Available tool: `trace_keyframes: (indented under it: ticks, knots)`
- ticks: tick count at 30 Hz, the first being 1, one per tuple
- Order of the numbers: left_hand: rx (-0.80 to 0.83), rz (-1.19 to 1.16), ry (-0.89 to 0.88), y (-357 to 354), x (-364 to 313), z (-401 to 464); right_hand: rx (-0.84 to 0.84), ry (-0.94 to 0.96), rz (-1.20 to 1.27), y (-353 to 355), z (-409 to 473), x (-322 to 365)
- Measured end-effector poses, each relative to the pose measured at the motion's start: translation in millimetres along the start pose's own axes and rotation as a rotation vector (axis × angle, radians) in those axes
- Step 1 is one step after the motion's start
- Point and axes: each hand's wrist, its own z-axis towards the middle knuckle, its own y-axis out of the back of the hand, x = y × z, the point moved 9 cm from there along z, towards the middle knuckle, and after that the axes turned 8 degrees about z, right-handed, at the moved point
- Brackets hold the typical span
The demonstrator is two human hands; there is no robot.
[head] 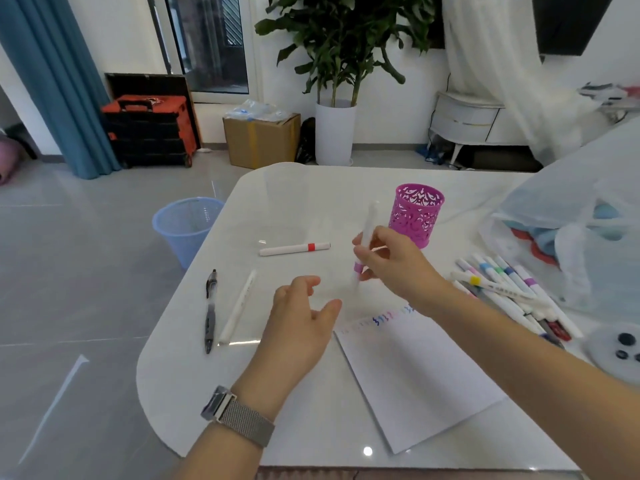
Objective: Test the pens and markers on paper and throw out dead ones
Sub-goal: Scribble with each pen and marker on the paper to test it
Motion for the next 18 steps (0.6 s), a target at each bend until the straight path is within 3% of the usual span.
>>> trace_keyframes:
  ticks: [2,4,9,14,18]
  knots:
    - [0.092,-0.014,-0.088,-18.0,-17.0,-6.6,0.013,-0.092,0.372,13.1,-32.2,9.3]
    - [0.155,0.010,-0.207,-33.8,-35.6,-17.4,-0.005,-0.133,0.481,25.7,-62.9,11.3]
    - [0.250,0.057,-0.411,-55.9,-73.2,-48.3,-0.110,-0.285,0.394,57.8,-109.6,-9.3]
    - [0.093,0.685,-0.509,-64.6,-81.3,-62.7,-0.054,-0.447,0.471,56.9,-120.7,-21.2]
    - [0.144,0.703,-0.504,-76.7,-83.2,-61.7,-0.160,-0.371,0.456,67.2,-112.0,-20.7]
